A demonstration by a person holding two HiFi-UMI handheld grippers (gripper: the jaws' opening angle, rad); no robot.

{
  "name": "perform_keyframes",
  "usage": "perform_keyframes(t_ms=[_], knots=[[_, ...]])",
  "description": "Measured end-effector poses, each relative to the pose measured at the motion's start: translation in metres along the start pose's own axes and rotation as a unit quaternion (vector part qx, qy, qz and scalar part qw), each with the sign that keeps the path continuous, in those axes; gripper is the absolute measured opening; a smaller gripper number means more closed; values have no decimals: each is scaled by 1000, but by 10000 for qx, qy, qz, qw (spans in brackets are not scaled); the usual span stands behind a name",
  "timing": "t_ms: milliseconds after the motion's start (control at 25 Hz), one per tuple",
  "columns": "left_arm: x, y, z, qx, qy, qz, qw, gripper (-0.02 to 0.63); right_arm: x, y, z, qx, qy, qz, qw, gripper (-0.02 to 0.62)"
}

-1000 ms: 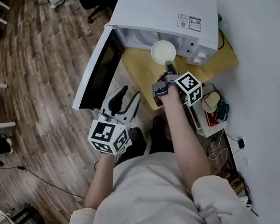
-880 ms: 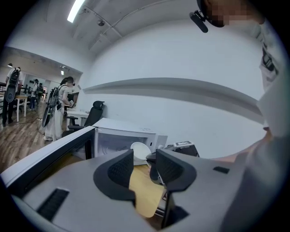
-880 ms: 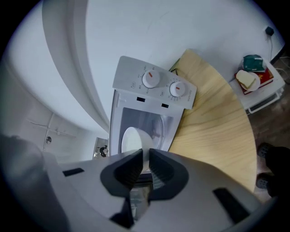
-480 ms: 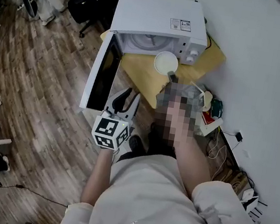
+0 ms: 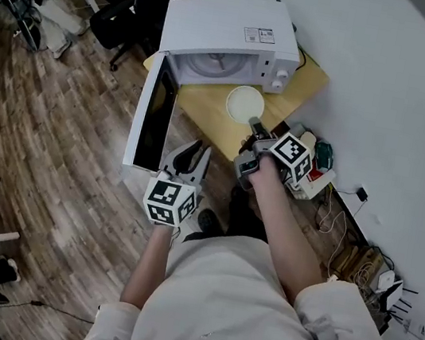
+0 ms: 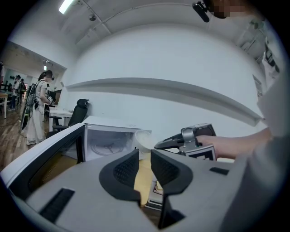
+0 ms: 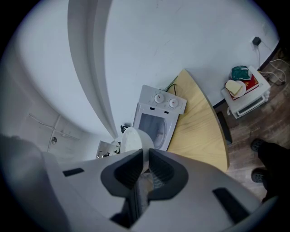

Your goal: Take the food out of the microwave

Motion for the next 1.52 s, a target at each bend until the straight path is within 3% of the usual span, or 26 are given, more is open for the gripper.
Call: perform_keyframes(t_ms=[760, 1520], knots=[[-12, 12, -15, 231, 185, 132, 9995, 28, -60, -21, 26, -67, -349, -138, 9993, 35], [-5, 25, -15, 181, 208, 52, 9996, 9, -64, -19, 26, -146, -427, -176, 9988, 34]])
Point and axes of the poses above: the fingertips, and each gripper's own axes: x forward along the fingers, y to its right, z out of its underside, the point moved 8 cm from there along -x, backward along the fingers, and after that the axes turned 13 degrees about y, right-handed, at the moved point
